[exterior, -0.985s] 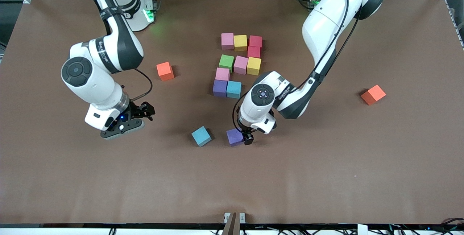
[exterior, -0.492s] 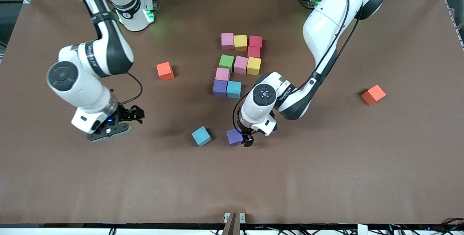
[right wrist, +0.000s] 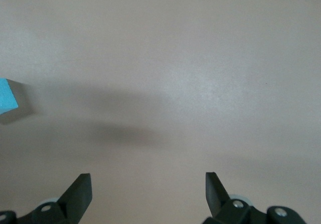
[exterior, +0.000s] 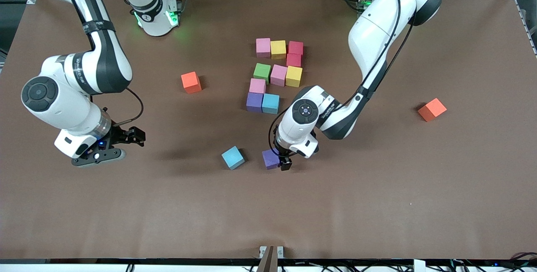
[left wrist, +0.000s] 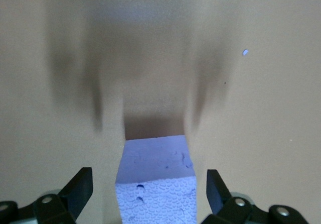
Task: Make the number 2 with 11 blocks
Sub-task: 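Lift the lavender cube with the left gripper while the right gripper withdraws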
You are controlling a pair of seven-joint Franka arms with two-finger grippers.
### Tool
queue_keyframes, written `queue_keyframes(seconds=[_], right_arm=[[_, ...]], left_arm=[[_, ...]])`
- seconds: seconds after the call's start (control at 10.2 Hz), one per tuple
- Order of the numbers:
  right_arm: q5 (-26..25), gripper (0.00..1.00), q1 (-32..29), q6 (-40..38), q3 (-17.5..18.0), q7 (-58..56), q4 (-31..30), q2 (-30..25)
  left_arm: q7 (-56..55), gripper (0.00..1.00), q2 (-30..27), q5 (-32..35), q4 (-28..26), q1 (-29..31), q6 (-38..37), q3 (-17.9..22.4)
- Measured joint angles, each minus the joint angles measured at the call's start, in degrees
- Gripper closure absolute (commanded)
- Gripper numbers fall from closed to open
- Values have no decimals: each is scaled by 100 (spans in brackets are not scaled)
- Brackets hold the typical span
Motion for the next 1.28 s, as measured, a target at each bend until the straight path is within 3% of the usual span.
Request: queue_keyframes(seconds=[0.39, 0.49, 0.59, 1.28], right_arm=[[-2, 0, 10, -62, 22, 0, -19, -51], [-2, 0, -14, -10, 18, 0, -39, -23], [-8, 0, -19, 15, 12, 0, -63, 5], [-60, 0, -33, 37, -1, -2, -94, 6]], left_arm=[[102, 1, 81, 0, 0, -107, 104, 0], [106, 78, 96, 0, 0, -134, 119, 4], [116, 100, 102, 0, 0, -141, 122, 10], [300, 100, 49, 0, 63, -73, -6, 32]])
